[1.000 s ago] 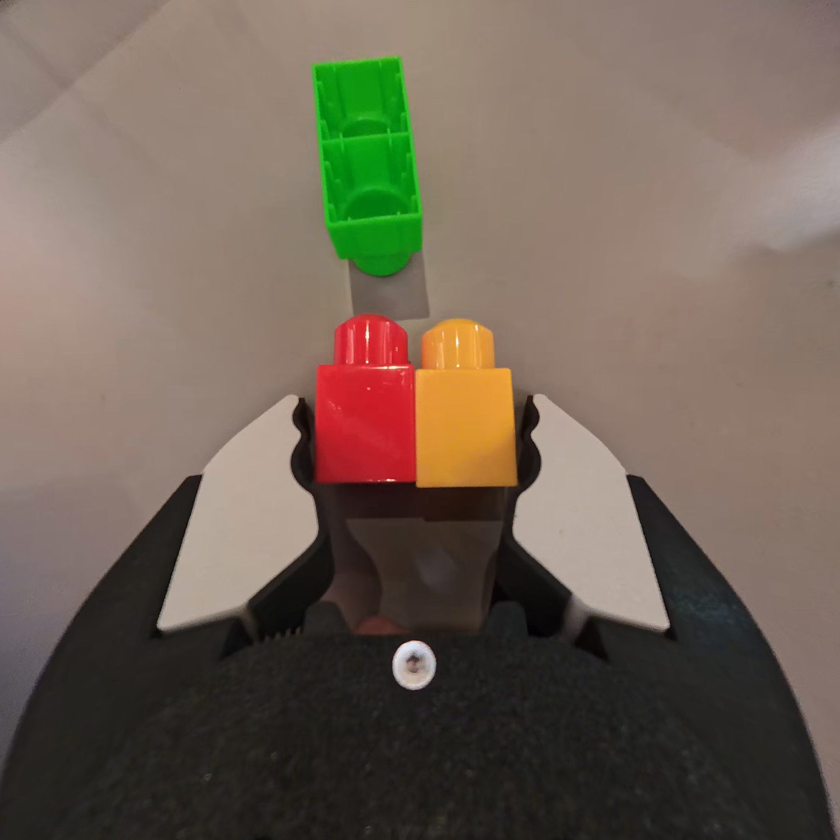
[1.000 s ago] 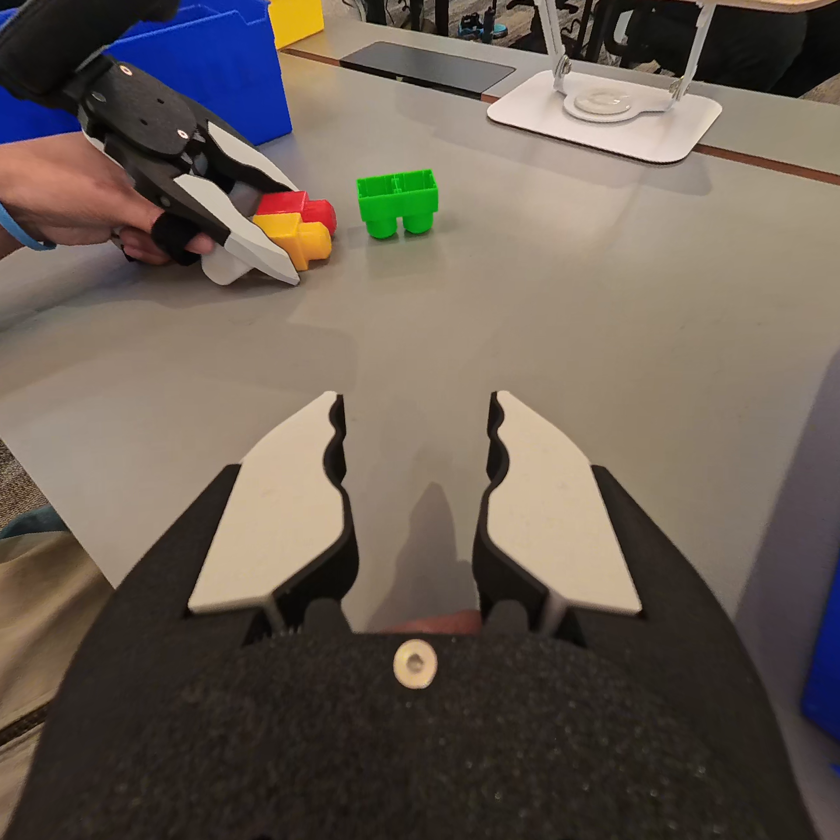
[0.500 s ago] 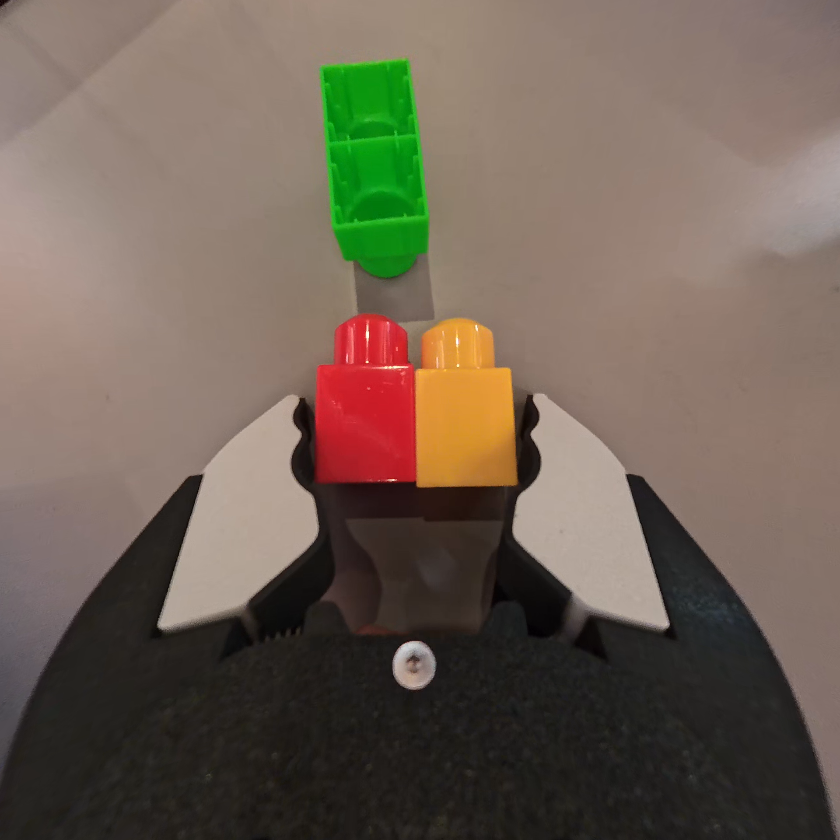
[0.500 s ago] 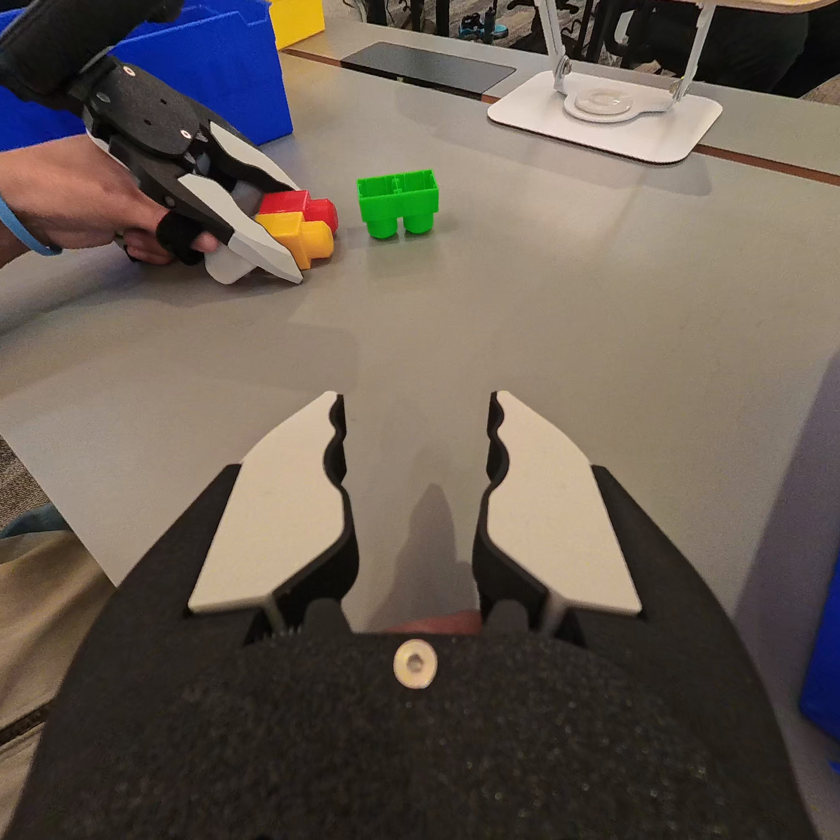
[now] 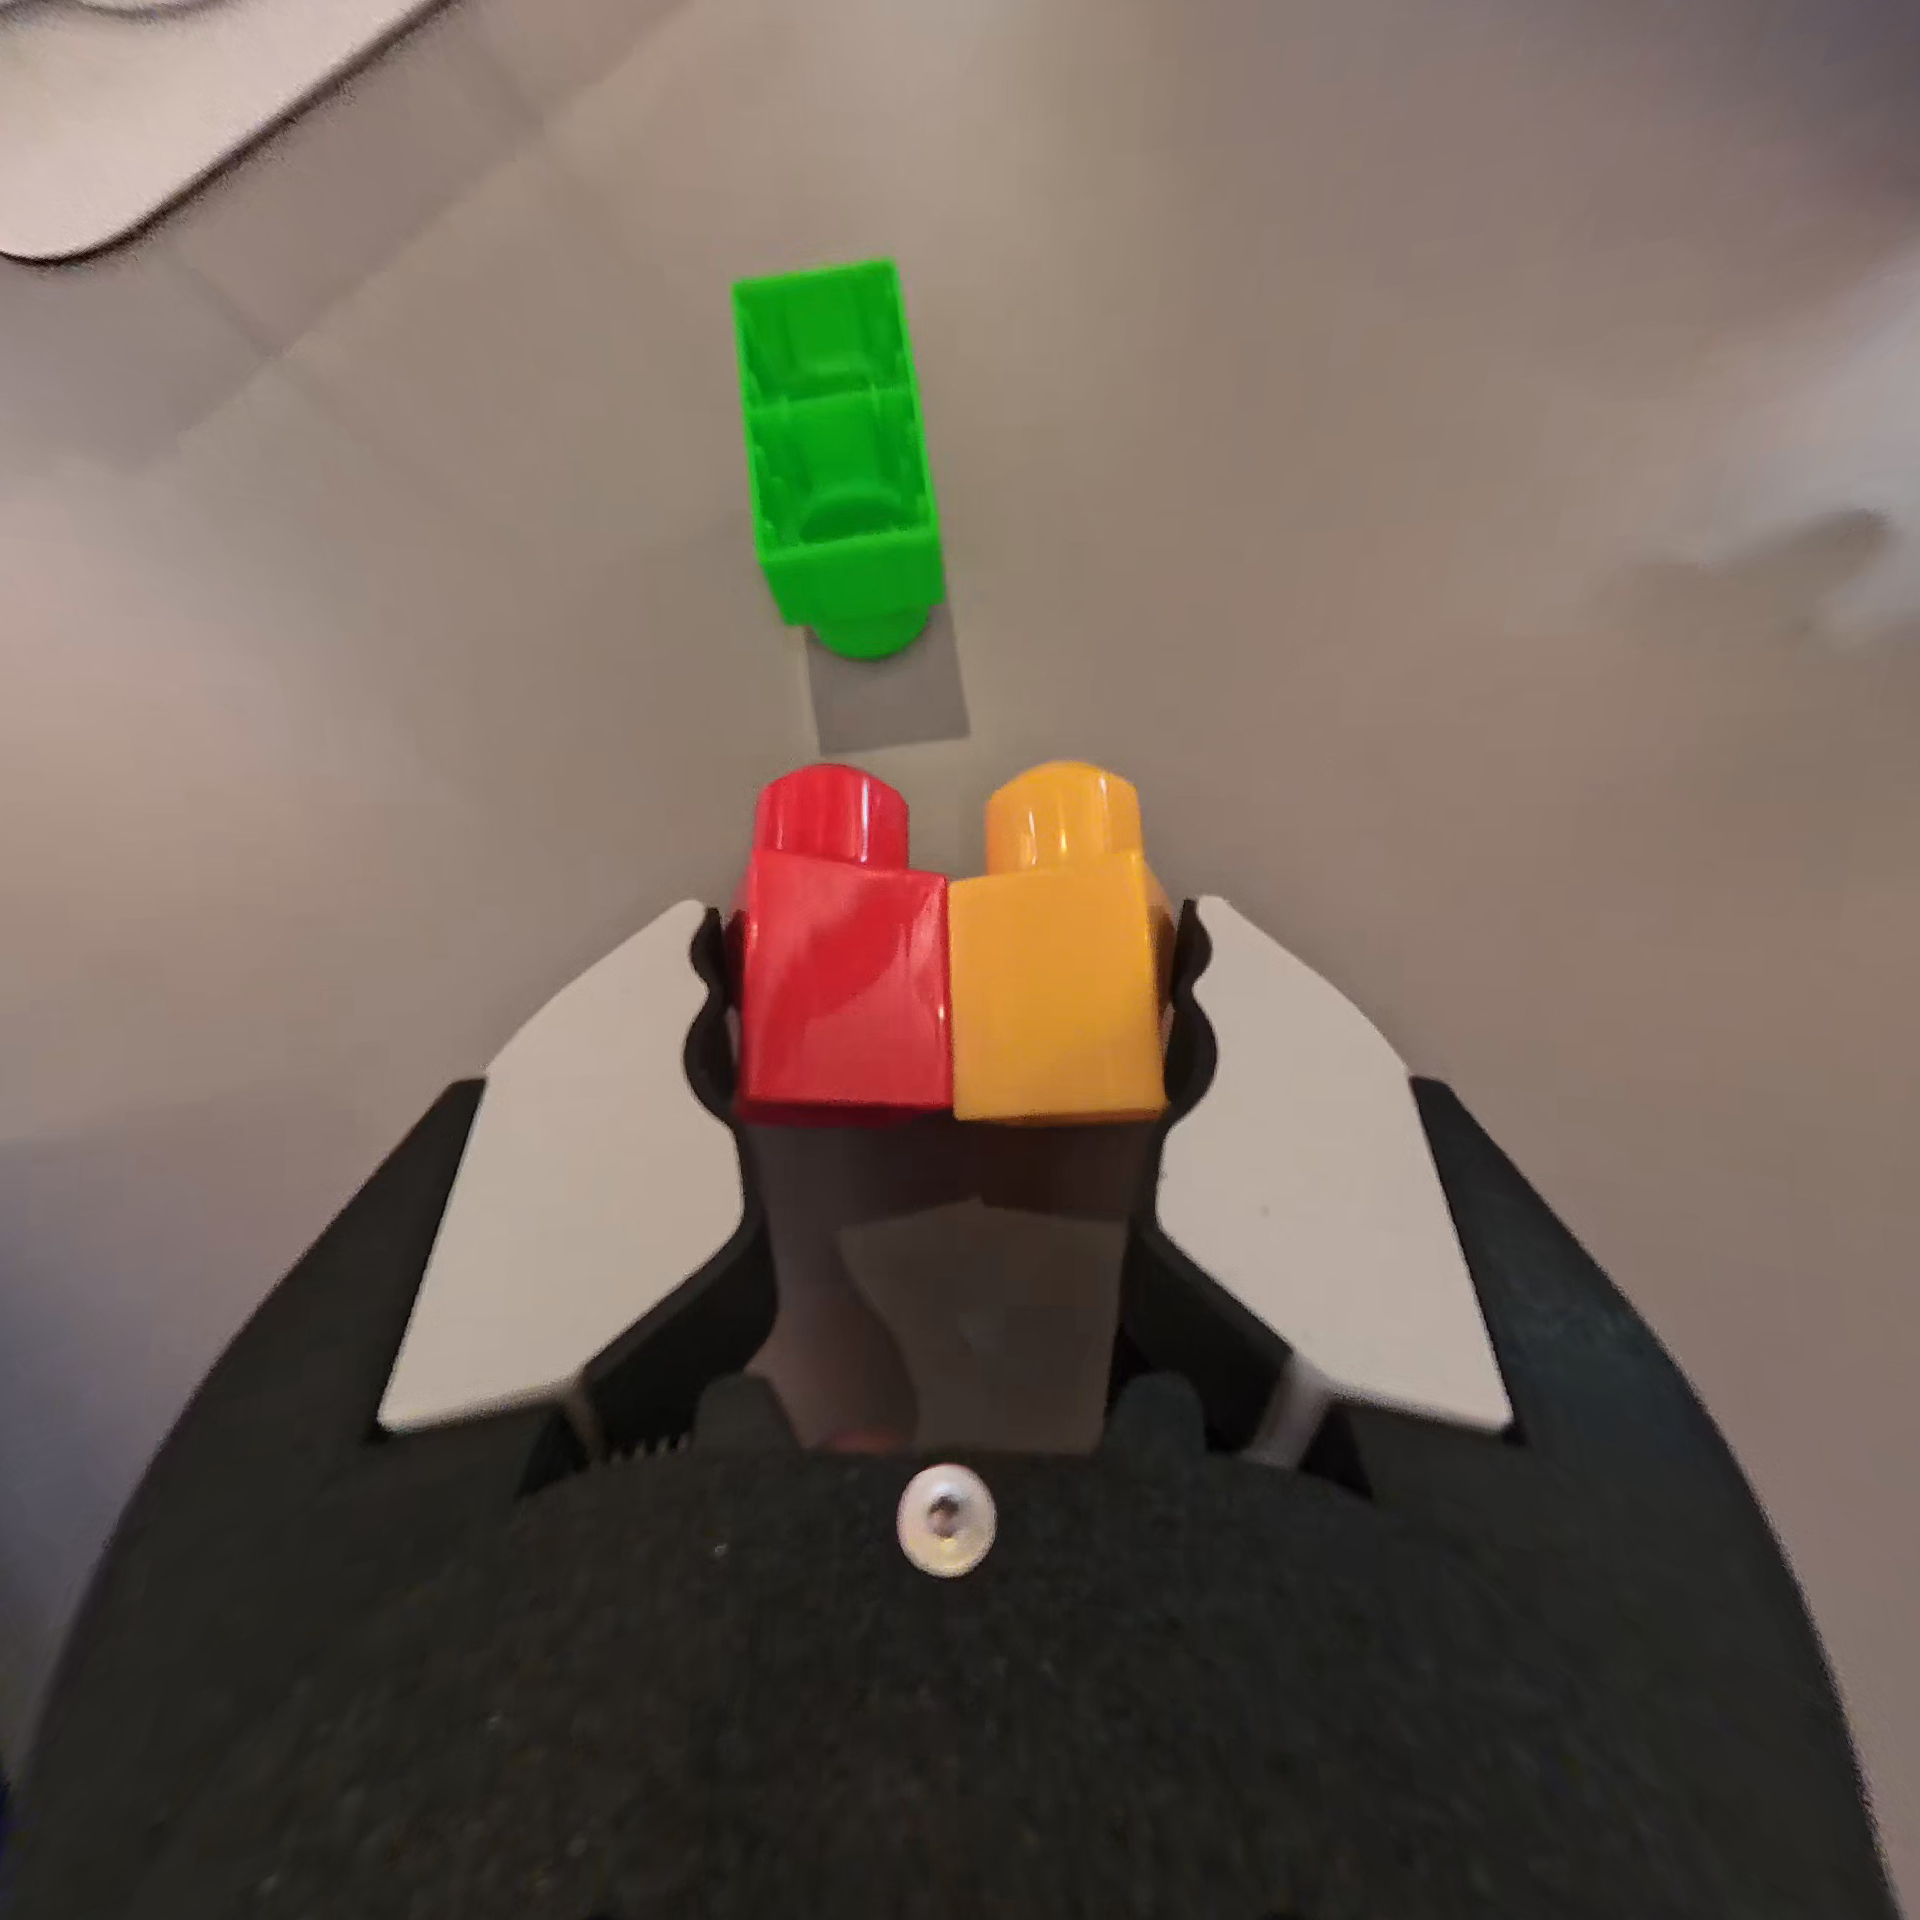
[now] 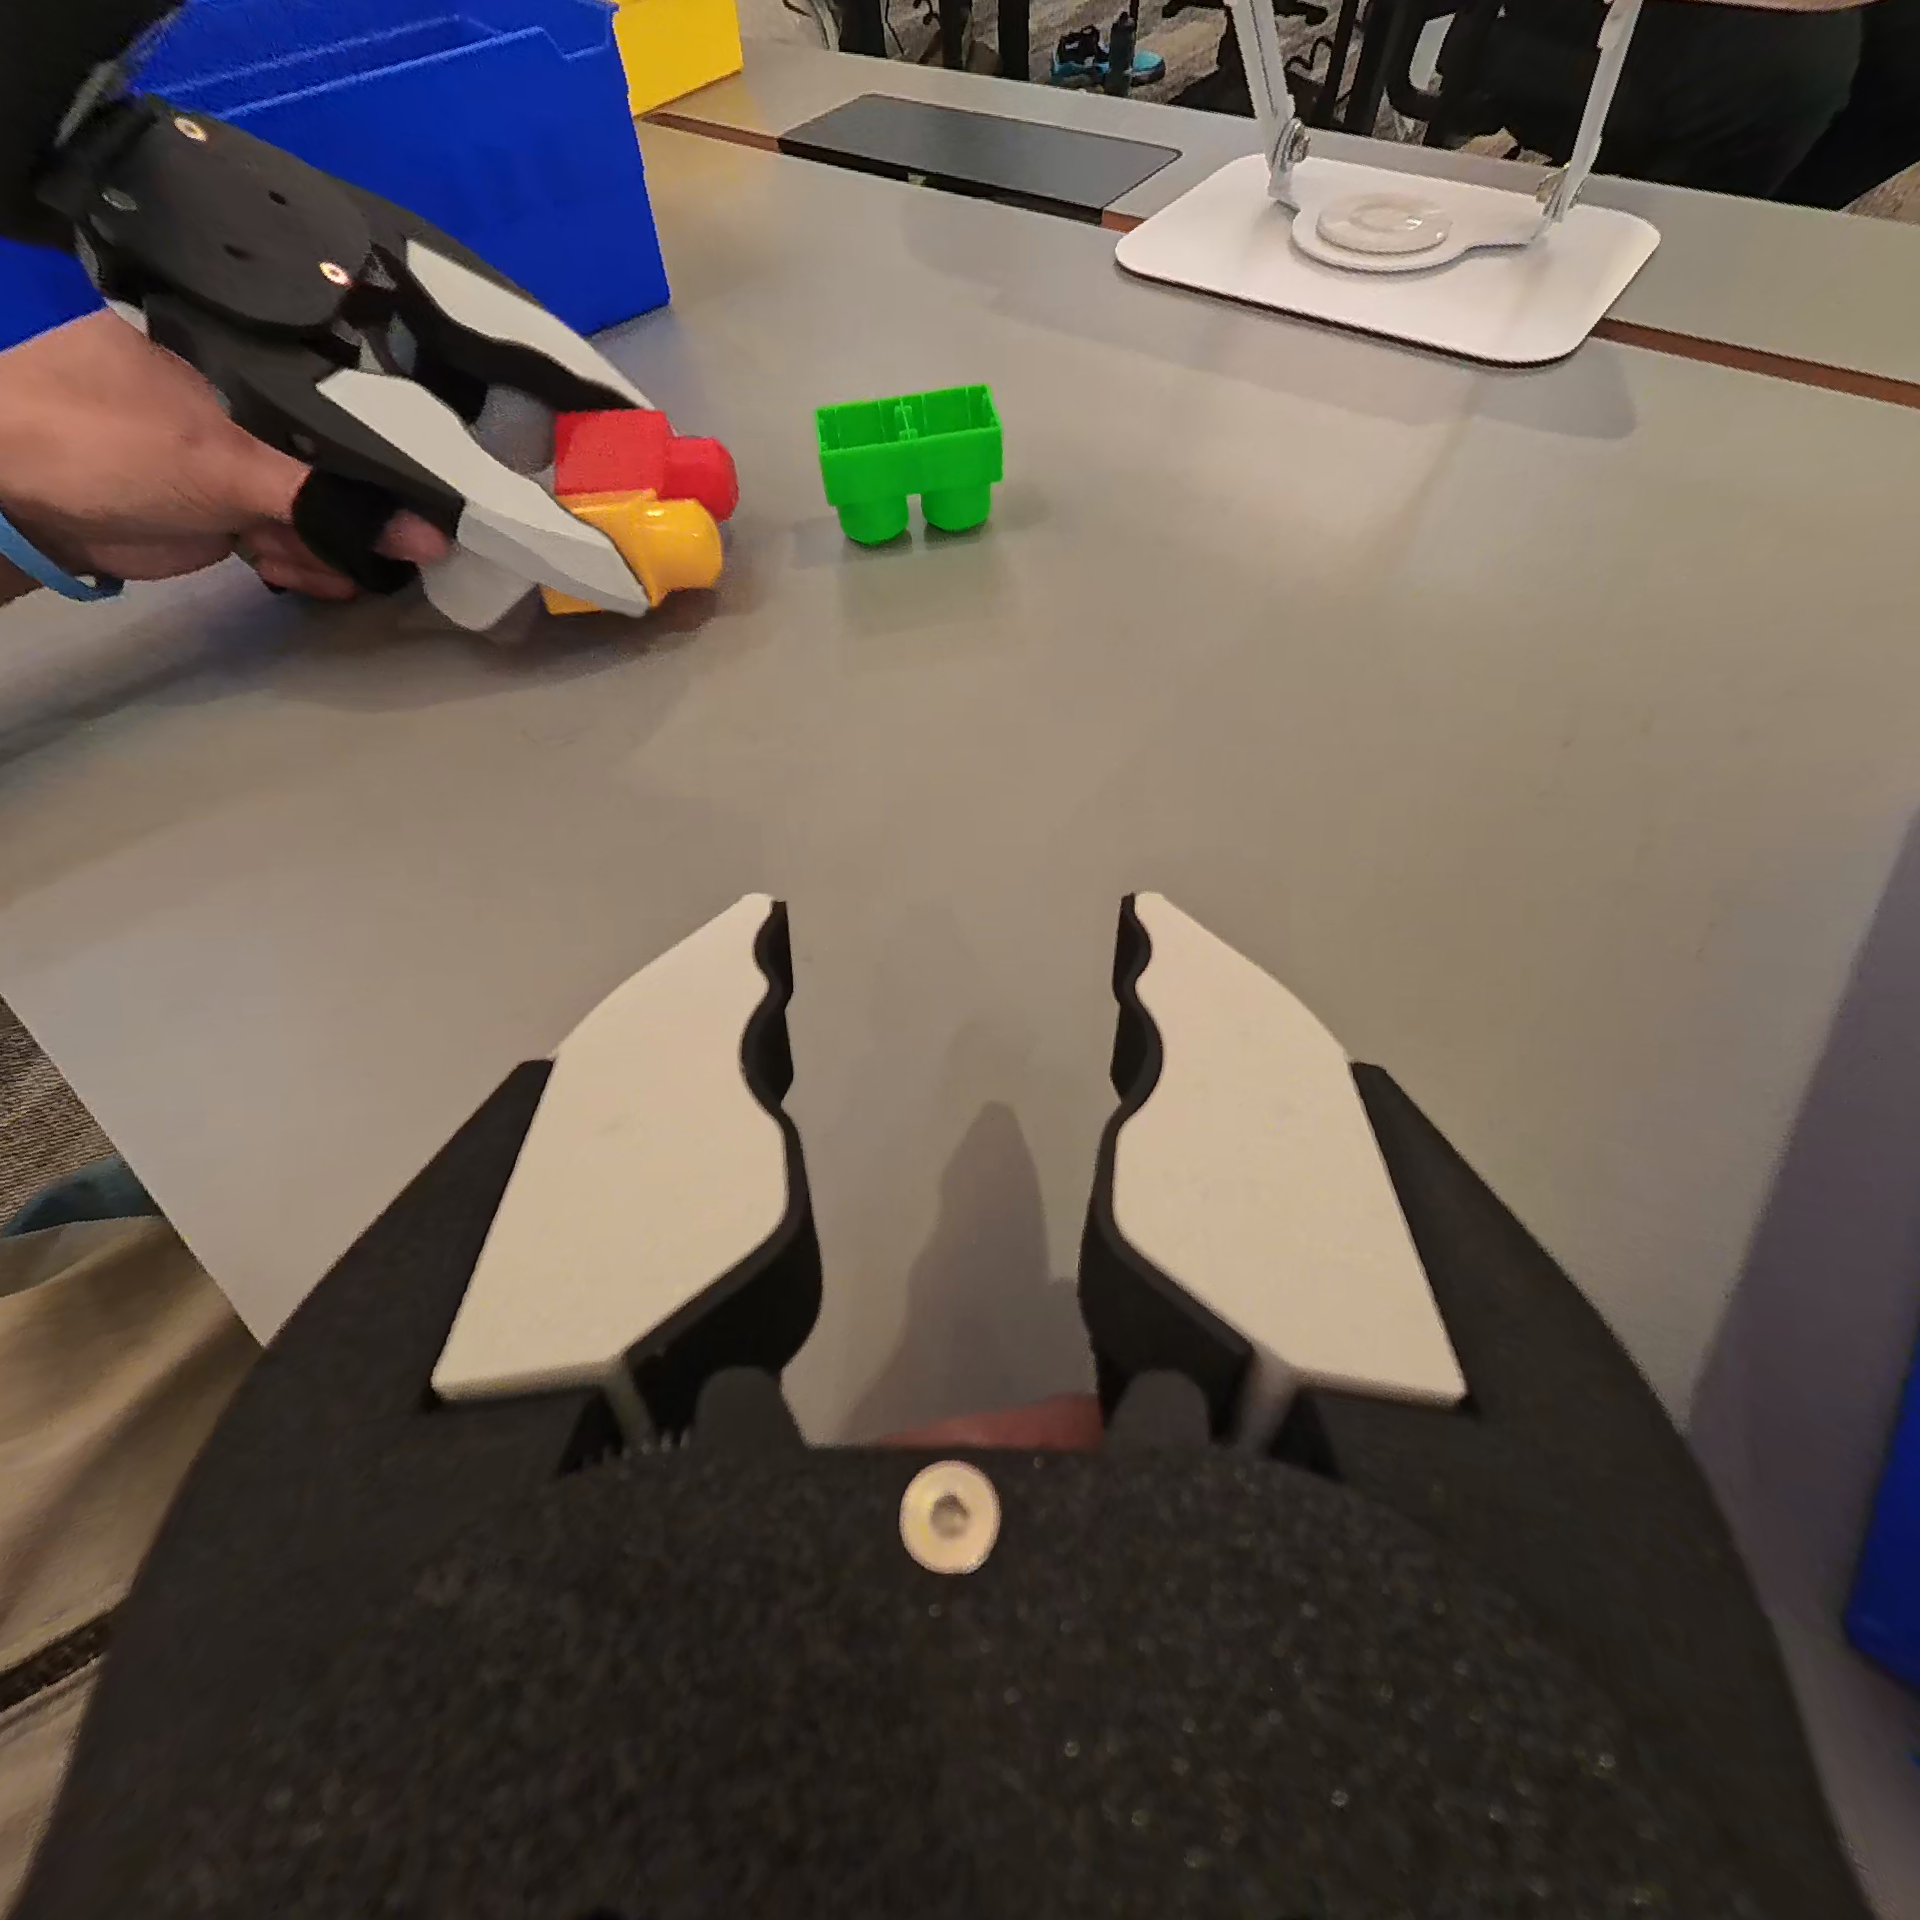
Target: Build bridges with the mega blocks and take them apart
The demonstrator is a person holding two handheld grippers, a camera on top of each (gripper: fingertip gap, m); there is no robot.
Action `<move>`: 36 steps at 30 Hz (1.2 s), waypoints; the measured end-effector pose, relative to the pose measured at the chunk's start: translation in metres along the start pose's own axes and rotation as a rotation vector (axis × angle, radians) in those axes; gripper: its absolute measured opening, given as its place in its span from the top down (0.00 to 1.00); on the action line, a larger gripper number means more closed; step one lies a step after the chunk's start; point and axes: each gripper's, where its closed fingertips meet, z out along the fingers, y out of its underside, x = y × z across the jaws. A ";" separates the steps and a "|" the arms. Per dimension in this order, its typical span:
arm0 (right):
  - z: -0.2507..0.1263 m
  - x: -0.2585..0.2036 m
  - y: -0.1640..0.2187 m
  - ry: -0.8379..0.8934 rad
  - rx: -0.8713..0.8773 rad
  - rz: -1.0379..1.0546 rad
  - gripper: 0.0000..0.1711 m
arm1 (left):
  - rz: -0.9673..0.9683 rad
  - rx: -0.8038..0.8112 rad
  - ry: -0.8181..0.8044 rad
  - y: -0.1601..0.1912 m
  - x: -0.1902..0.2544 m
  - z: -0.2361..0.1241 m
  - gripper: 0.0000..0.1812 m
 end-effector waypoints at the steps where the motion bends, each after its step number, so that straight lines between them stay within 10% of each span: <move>1: 0.001 0.000 0.001 -0.002 -0.001 0.002 0.65 | 0.029 -0.015 0.002 0.005 0.001 0.001 0.54; 36: 0.000 -0.005 -0.001 -0.006 -0.001 -0.007 0.65 | 0.010 -0.048 0.068 0.012 0.008 0.001 0.52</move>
